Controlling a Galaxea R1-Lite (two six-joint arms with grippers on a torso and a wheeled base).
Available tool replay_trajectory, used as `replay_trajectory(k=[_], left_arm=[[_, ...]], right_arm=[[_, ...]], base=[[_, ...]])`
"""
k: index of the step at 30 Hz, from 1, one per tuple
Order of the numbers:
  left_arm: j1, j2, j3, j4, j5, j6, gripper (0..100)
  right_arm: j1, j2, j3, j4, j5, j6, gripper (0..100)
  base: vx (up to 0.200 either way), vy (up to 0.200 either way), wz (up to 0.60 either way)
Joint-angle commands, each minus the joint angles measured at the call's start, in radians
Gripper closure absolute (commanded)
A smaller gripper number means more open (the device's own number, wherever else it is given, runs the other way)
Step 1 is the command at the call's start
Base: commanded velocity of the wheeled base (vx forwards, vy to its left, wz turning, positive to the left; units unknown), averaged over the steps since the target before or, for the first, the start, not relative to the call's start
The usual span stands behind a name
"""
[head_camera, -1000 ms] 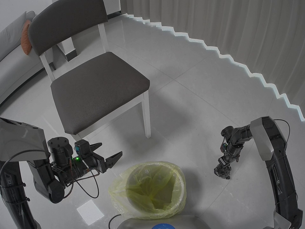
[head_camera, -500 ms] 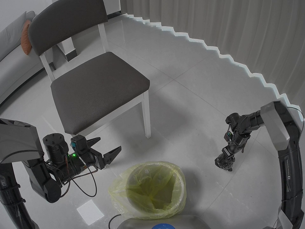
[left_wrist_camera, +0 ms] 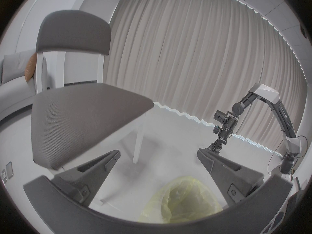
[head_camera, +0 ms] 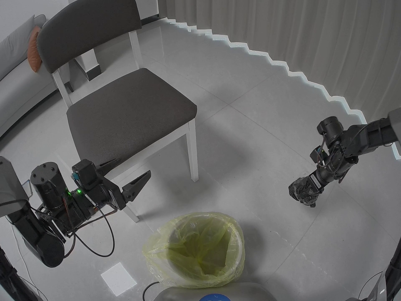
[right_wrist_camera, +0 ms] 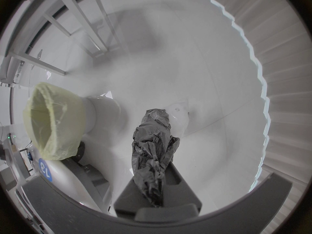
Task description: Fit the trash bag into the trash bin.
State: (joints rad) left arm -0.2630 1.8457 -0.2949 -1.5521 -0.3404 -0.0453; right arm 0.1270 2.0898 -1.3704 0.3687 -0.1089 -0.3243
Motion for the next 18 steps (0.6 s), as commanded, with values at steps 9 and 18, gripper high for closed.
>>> replay_trajectory(k=[9,18], left_arm=[[0.028,-0.209,0.005,0.038,-0.008,-0.002,0],[0.034,-0.243,-0.001,0.037,-0.008,-0.025,0]], right_arm=[[0.194,-0.41,0.156,-0.05,0.012,-0.01,100],[0.279,-0.392,0.271,-0.275,0.123,-0.012,100]], base=[[0.0,0.0,0.0],[0.0,0.0,0.0]])
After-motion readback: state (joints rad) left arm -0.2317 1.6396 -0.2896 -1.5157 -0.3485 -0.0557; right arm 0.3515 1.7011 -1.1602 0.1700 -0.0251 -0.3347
